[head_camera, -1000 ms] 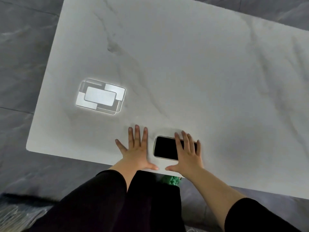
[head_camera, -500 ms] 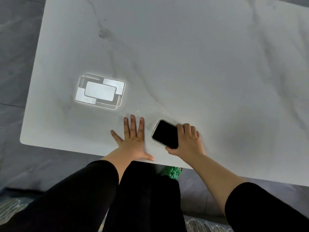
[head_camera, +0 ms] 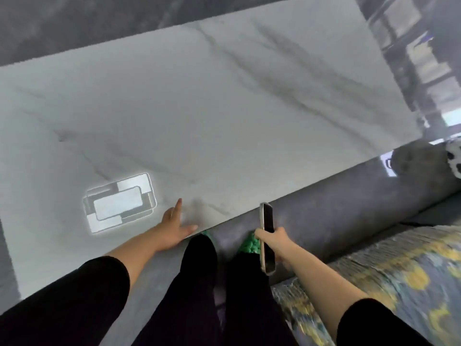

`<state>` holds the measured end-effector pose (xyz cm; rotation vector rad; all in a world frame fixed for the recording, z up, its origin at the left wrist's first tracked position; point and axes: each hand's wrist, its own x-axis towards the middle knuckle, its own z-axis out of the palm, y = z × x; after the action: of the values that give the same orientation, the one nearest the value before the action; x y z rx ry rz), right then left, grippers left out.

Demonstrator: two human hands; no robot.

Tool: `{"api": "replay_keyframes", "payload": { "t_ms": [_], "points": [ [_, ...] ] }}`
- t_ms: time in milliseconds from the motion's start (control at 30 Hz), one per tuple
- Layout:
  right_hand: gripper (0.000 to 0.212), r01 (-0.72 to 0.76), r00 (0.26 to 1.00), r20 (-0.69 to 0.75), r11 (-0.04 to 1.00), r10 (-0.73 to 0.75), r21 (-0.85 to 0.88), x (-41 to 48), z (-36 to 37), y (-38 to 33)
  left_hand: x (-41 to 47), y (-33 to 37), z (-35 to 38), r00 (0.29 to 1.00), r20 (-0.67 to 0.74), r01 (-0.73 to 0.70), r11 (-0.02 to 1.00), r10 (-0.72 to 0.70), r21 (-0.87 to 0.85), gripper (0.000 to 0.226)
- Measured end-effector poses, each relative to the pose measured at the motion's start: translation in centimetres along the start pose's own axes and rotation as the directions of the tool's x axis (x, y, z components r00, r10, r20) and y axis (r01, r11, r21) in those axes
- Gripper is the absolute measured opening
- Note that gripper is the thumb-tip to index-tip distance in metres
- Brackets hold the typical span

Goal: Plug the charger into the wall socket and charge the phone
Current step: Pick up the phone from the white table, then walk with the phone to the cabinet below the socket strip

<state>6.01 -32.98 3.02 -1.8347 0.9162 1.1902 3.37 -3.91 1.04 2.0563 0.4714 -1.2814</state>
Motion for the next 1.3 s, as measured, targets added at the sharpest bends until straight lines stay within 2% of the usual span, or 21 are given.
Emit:
{"api": "replay_keyframes", "payload": {
  "t_ms": [133,233,333,433,600,667,733,833,933,1033,1200,1300],
  "points": [
    [0.073,-0.062,0.994,-0.072,0.974,0.080,0.219,-3.0,-4.9,7.1,-2.2,5.5,3.6,0.998,0.029,-0.057,0.998,0.057,0.001,0.088],
    [0.078,-0.114,0.978,-0.124,0.926,0.169,0.361,-5.4,-8.3,13.0,-3.6,10.0,6.0,0.993,0.065,-0.104,0.989,0.098,0.101,0.062],
    [0.070,-0.163,0.969,-0.078,0.848,0.233,0.505,-7.6,-11.2,19.1,-4.8,14.6,8.5,0.990,0.045,-0.144,0.961,0.137,0.235,0.043],
    [0.061,-0.200,0.963,-0.030,0.782,0.268,0.591,-8.7,-13.1,24.8,-5.9,19.0,11.5,0.978,0.018,-0.201,0.923,0.207,0.329,0.033],
    [0.042,-0.220,0.959,0.044,0.637,0.281,0.739,-7.8,-15.2,31.1,-6.2,25.8,17.0,0.975,0.027,-0.220,0.955,0.219,0.198,0.027],
    [0.035,-0.235,0.958,0.097,0.549,0.268,0.802,-7.3,-16.6,31.5,-5.9,28.3,18.8,0.978,0.058,-0.207,0.960,0.200,0.187,0.028],
    [0.044,-0.237,0.959,0.116,0.508,0.258,0.828,-6.4,-18.6,31.3,-5.3,31.0,20.1,0.979,0.076,-0.201,0.964,0.190,0.174,0.028],
    [0.058,-0.227,0.964,0.105,0.552,0.244,0.802,-4.8,-23.3,29.7,-3.8,35.5,21.2,0.982,0.090,-0.178,0.971,0.166,0.157,0.027],
    [0.082,-0.165,0.978,0.061,0.557,0.202,0.814,-2.7,-29.2,27.3,-1.5,40.7,21.5,0.980,0.118,-0.181,0.965,0.160,0.189,0.028],
    [0.091,-0.075,0.984,-0.035,0.584,0.175,0.808,-0.7,-35.1,24.8,0.9,46.9,21.5,0.974,0.148,-0.203,0.949,0.171,0.241,0.026],
    [0.078,-0.077,0.977,-0.047,0.556,0.206,0.828,1.5,-44.8,21.7,4.8,58.0,20.8,0.965,0.215,-0.211,0.927,0.148,0.311,0.017],
    [0.070,-0.122,0.963,-0.037,0.549,0.268,0.827,2.6,-49.9,21.2,6.2,64.6,21.2,0.958,0.245,-0.217,0.932,0.147,0.292,0.016]
  ]
}}
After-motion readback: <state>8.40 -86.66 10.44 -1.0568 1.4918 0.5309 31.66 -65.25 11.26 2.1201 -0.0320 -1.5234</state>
